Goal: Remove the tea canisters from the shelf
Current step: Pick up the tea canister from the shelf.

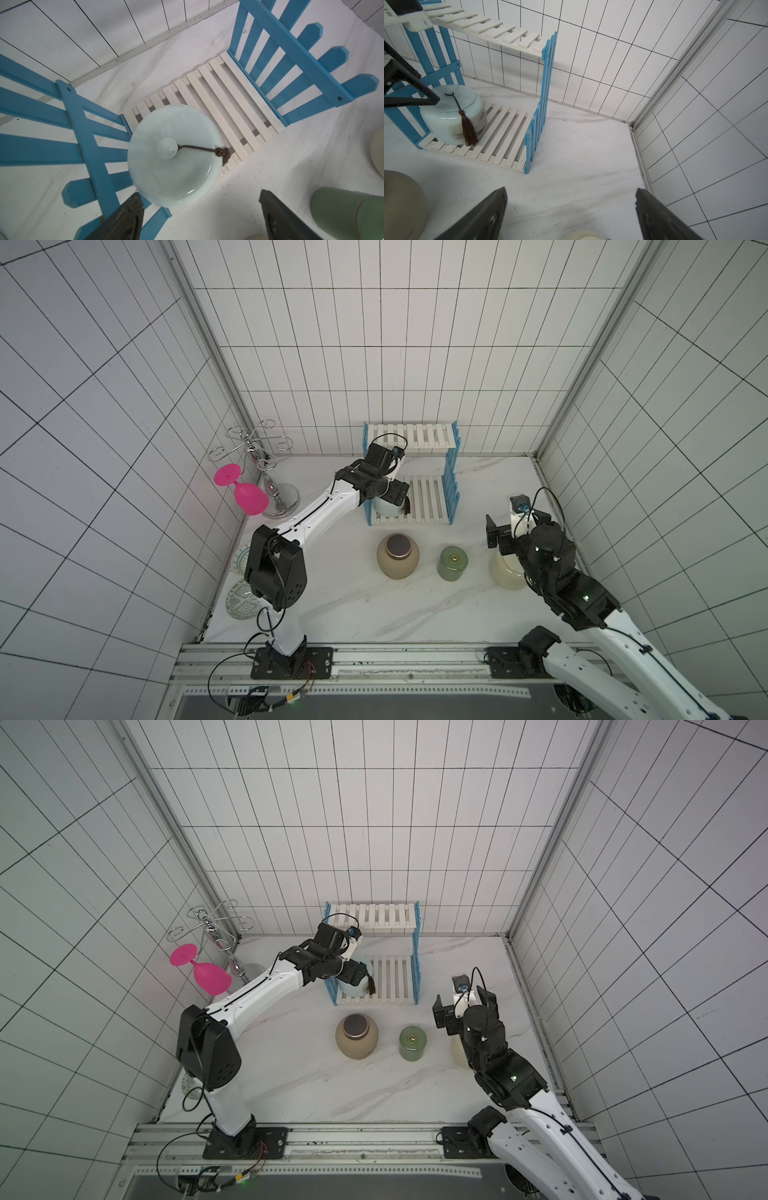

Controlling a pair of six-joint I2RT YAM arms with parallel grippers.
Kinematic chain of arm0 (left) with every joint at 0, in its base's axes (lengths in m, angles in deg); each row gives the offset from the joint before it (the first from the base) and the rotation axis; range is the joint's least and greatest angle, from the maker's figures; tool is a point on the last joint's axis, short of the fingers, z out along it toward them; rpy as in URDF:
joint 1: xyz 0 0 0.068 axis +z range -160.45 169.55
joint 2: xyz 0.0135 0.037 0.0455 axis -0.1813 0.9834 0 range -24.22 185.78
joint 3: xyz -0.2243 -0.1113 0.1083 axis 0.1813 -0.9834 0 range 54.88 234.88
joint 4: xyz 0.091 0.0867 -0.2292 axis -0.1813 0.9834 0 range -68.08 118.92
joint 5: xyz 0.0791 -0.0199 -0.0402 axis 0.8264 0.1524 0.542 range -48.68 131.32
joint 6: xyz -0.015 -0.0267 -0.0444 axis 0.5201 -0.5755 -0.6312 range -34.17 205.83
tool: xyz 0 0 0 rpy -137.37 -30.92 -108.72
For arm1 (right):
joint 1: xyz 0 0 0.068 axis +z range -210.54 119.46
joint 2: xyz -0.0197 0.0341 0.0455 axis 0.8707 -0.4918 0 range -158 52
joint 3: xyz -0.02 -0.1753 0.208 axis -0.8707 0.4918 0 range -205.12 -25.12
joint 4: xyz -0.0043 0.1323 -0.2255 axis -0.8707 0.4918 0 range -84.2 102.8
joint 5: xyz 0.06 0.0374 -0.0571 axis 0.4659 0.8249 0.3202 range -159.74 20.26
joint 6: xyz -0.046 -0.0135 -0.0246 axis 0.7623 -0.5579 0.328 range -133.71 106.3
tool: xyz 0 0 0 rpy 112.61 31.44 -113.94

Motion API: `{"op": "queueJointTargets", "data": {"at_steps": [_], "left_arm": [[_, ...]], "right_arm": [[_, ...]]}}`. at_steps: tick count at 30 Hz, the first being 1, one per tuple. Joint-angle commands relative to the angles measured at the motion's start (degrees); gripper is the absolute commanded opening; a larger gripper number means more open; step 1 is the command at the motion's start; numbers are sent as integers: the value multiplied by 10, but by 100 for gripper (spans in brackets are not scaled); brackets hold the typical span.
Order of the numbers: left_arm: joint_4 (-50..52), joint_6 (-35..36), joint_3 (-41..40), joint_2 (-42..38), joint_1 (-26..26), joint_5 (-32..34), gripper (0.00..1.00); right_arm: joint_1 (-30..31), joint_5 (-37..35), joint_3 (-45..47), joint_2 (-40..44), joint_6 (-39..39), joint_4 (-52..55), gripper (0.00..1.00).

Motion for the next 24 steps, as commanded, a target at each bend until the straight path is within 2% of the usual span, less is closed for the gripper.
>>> {"op": "queueJointTargets", "data": {"at_steps": [1, 5, 9, 11, 13, 20, 24], "left_arm": [[-54, -14, 19, 18, -6, 48, 84], [-47, -18, 46, 44, -12, 83, 75], [-33, -22, 65, 66, -12, 108, 71], [-33, -21, 65, 72, -13, 113, 64], [-33, -20, 65, 77, -12, 117, 58], [-30, -20, 67, 89, -12, 116, 53], [-26, -22, 69, 96, -11, 112, 43]], "right_arm": [[-6, -16, 15, 5, 3, -13, 99], [-8, -15, 16, 7, 4, -12, 99], [-10, -11, 16, 10, 5, -13, 99], [-10, -12, 16, 10, 6, -13, 99], [-11, -11, 16, 11, 6, -12, 99], [-11, -7, 18, 12, 7, -13, 99], [-13, -7, 17, 12, 7, -12, 99]]}}
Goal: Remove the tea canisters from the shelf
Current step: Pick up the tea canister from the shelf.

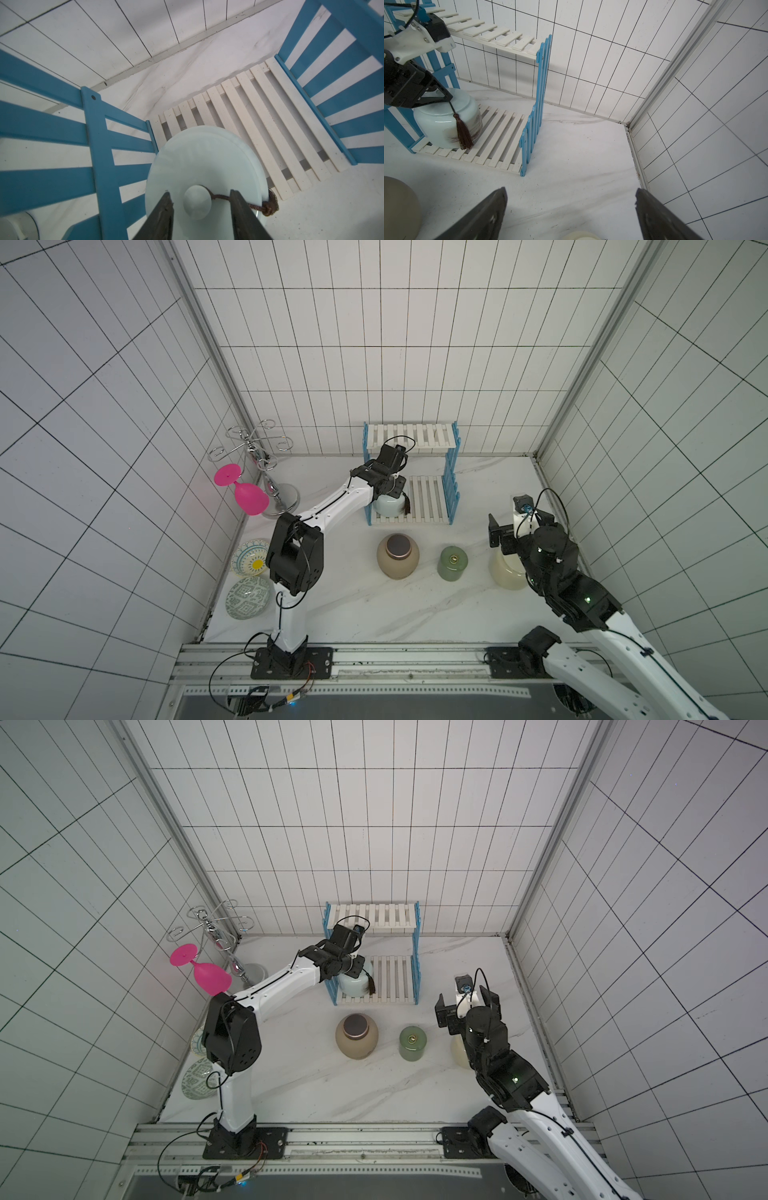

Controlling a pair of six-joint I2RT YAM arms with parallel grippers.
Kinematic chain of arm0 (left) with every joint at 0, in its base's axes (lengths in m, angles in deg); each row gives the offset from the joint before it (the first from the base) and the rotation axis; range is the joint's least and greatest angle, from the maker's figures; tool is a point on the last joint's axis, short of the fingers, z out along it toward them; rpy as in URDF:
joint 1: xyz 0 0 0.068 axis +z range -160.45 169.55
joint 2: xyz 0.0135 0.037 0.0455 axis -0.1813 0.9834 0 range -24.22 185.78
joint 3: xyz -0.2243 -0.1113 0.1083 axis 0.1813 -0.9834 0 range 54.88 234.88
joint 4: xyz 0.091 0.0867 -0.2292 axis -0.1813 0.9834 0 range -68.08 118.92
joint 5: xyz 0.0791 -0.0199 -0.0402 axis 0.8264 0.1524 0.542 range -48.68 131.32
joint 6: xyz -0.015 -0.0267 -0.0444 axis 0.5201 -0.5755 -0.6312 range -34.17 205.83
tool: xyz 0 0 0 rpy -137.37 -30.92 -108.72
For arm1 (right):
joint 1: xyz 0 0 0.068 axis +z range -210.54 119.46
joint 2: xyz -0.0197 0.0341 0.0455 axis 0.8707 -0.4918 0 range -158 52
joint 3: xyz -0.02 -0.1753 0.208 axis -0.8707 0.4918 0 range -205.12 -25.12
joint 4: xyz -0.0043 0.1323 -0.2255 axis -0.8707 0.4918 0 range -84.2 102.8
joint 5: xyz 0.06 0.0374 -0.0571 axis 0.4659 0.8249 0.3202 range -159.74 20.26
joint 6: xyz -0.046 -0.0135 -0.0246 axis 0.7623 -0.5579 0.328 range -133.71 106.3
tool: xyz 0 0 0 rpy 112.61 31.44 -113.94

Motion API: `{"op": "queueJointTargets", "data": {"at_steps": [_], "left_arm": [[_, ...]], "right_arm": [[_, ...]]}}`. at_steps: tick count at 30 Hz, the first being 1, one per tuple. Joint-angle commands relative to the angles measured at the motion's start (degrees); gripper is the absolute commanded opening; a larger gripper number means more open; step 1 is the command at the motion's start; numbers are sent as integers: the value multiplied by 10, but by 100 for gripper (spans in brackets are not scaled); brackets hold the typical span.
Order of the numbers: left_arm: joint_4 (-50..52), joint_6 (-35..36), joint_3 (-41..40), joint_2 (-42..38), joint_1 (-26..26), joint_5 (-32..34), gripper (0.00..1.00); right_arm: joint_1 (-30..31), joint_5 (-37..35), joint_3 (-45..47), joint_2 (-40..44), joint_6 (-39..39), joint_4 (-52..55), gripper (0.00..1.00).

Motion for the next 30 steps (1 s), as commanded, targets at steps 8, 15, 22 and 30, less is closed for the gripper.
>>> {"op": "queueJointTargets", "data": {"at_steps": [8, 15, 22, 30], "left_arm": [[-3, -6, 21, 23, 4, -5, 41], [1, -7, 23, 34, 7, -13, 39], [7, -7, 26, 38, 9, -17, 24], [16, -9, 27, 26, 10, -29, 5]], "right_arm": [[-8, -3, 13, 5, 3, -8, 99], [-8, -3, 13, 6, 4, -9, 99], [-9, -2, 13, 6, 4, -9, 99], [-10, -3, 13, 7, 4, -9, 99]]}}
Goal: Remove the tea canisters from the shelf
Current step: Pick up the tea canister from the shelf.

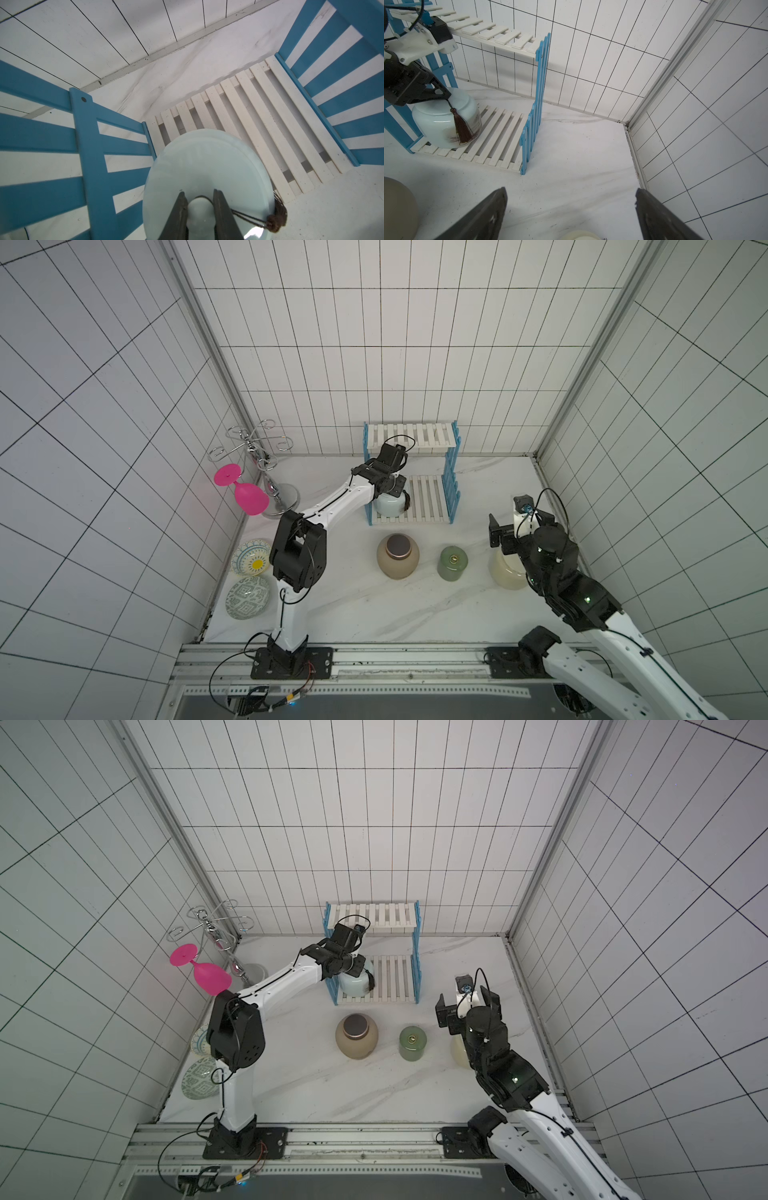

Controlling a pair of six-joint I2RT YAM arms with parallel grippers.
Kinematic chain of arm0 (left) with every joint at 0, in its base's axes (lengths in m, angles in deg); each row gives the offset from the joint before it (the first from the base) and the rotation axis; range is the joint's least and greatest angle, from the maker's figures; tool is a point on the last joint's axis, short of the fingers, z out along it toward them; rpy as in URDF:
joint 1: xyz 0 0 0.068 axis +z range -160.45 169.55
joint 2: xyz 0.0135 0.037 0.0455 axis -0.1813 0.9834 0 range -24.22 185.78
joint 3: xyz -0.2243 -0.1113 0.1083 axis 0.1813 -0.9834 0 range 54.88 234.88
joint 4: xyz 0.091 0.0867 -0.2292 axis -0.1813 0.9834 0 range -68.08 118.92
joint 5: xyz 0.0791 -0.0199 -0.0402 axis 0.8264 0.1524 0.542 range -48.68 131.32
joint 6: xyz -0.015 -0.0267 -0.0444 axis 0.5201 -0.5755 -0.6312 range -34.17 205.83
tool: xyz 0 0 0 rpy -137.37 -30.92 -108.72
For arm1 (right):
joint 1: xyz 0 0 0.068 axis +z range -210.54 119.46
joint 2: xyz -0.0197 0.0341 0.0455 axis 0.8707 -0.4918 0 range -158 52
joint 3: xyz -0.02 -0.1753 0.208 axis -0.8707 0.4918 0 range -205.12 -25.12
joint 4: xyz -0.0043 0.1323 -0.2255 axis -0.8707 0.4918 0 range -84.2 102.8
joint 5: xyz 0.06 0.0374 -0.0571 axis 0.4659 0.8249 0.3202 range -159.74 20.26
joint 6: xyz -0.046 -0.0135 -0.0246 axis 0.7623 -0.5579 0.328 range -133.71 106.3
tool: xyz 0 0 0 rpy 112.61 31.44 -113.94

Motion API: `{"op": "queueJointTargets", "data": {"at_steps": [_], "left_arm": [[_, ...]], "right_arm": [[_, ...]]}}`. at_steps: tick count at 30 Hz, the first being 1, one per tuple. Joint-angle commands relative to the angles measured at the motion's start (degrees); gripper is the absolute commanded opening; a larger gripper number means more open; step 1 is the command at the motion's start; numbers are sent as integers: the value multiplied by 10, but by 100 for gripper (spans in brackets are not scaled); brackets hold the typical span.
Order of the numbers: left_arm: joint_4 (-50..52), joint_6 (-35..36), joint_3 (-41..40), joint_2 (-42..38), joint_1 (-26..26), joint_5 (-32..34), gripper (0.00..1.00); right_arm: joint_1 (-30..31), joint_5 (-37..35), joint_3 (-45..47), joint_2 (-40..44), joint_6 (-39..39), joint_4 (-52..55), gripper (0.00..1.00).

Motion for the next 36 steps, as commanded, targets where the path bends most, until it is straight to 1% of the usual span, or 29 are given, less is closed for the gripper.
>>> {"op": "queueJointTargets", "data": {"at_steps": [1, 2, 8, 17, 29, 36], "left_arm": [[12, -3, 8, 4, 2, -17, 2], [12, -3, 7, 2, 2, -18, 0], [12, 2, 8, -16, 3, -20, 0], [14, 14, -9, -64, 0, -63, 0], [10, 64, -53, -131, 0, -106, 0], [12, 86, -45, -154, 1, -125, 0]], "right_arm": [[-6, -3, 13, 6, 4, -9, 99], [-6, -3, 13, 6, 4, -9, 99], [-6, -3, 13, 6, 4, -9, 99], [-7, 2, 13, 0, 4, -9, 99], [-8, 9, 13, -6, 3, -9, 99], [-9, 14, 13, -11, 2, -9, 99]]}}
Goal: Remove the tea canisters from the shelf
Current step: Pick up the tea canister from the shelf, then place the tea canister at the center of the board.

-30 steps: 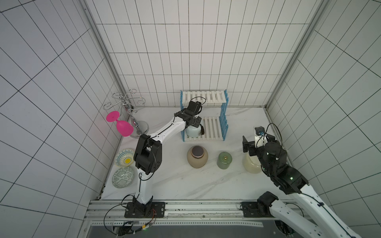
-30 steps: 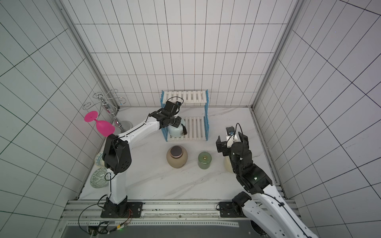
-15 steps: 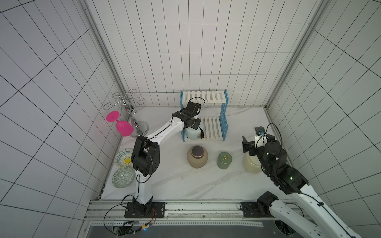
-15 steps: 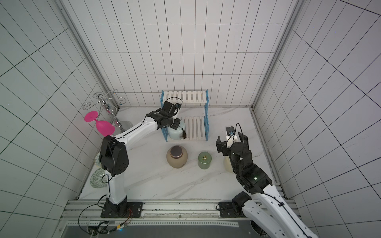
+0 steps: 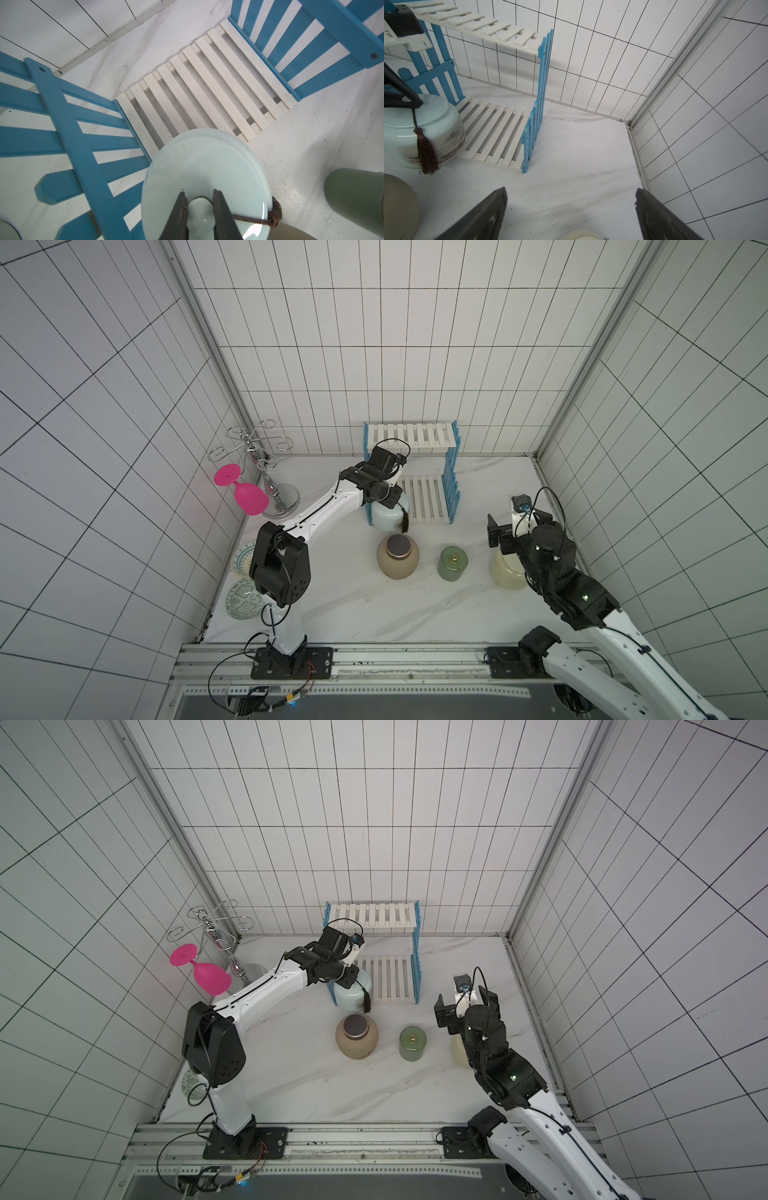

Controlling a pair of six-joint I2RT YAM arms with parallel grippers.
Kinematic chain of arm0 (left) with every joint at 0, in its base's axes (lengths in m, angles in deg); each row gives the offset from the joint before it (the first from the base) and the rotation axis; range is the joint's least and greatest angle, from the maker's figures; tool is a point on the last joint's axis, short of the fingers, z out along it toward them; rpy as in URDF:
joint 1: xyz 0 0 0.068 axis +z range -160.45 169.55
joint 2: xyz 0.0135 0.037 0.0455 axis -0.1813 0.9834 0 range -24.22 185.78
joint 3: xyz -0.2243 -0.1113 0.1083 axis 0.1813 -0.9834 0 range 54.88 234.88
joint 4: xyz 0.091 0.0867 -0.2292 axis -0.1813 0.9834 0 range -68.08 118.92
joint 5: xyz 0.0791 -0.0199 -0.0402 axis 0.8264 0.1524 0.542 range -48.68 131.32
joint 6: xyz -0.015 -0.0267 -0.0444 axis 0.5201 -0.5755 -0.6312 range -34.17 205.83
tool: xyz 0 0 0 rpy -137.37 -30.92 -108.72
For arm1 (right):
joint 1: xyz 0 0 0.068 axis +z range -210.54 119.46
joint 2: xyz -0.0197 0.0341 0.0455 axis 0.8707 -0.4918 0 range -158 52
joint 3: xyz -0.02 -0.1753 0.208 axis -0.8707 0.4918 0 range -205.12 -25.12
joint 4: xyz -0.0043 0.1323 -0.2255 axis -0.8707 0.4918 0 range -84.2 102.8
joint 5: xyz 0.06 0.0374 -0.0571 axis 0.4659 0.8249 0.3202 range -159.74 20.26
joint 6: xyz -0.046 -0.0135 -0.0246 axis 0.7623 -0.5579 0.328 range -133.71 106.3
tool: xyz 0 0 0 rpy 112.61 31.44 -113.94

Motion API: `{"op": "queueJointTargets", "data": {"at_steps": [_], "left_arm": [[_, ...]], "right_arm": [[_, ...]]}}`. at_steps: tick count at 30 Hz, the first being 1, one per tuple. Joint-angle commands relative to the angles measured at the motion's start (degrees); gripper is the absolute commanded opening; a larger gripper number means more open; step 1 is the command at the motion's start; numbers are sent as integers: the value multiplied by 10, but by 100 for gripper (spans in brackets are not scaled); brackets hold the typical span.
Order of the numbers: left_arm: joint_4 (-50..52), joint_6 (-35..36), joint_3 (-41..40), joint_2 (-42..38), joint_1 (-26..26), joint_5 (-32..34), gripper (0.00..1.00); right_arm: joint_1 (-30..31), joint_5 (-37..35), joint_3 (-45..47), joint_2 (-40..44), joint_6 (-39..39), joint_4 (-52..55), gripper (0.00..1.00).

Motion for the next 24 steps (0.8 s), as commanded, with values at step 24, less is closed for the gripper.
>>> {"op": "queueJointTargets", "data": {"at_steps": [24], "left_arm": [[18, 102, 38, -190, 51, -99, 0]], "right_arm": [[-6, 8, 13, -10, 0, -9, 99]]}}
